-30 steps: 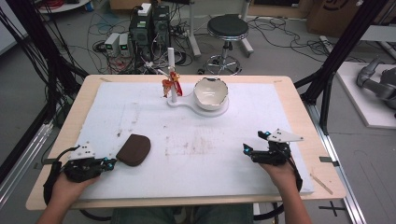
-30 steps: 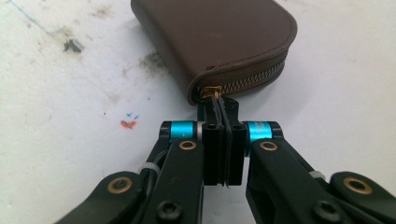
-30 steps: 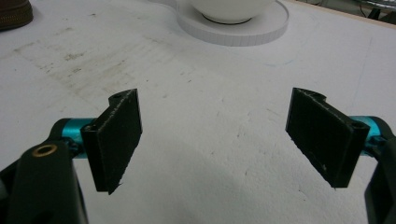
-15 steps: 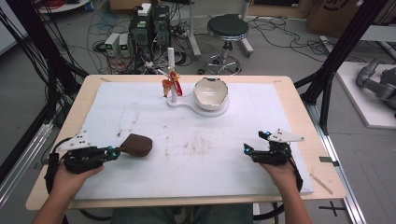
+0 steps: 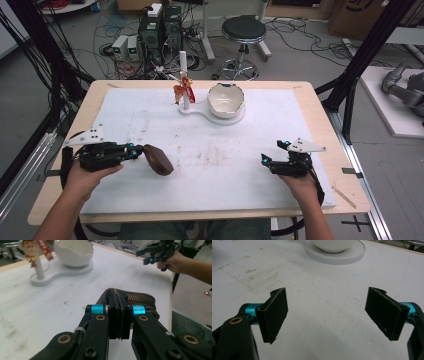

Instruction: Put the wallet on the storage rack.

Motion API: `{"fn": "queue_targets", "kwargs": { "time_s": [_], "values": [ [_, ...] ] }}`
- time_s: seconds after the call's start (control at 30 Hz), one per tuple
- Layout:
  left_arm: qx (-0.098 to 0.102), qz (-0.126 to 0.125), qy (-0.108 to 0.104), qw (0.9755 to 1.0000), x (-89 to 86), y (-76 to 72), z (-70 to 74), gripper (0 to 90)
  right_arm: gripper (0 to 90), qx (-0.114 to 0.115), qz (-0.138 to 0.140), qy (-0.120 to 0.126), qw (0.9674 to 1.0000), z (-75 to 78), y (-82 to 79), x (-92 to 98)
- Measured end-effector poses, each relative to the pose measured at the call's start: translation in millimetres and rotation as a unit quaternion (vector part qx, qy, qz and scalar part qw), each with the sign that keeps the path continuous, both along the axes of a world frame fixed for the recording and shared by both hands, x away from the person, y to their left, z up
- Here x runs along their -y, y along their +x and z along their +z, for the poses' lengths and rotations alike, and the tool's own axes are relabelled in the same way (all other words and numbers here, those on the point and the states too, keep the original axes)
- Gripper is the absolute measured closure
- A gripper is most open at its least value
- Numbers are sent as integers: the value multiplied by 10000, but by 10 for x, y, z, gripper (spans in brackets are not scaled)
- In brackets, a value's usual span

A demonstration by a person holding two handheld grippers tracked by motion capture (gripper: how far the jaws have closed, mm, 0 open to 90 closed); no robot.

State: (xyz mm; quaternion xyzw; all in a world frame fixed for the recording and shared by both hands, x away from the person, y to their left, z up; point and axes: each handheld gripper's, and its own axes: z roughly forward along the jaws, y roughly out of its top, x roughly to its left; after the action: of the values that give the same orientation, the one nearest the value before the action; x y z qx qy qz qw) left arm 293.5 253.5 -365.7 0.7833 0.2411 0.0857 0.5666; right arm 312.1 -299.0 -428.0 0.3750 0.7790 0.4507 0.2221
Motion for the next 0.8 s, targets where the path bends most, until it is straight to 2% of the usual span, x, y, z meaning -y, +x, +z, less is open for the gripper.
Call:
{"fn": "queue_targets", "kwargs": {
  "time_s": [0.2, 0.43, 0.47, 0.63, 0.8],
  "values": [
    [19, -261, -45, 9996, 288, 193, 176, 885, 186, -18, -12, 25, 10000, 2, -2, 8],
    [54, -328, -234, 9992, 557, 431, 304, 884, 186, 1, -8, 51, 10000, 5, 4, 17],
    [39, -388, -202, 9990, 588, 460, 322, 884, 186, -6, -9, 61, 10000, 3, 4, 19],
    [89, -422, -110, 9990, 730, 578, 421, 884, 186, 8, -19, 97, 10000, 3, -1, 28],
    [139, -375, -189, 9990, 826, 703, 518, 883, 186, 5, -31, 132, 9999, 12, -10, 35]
  ]
}}
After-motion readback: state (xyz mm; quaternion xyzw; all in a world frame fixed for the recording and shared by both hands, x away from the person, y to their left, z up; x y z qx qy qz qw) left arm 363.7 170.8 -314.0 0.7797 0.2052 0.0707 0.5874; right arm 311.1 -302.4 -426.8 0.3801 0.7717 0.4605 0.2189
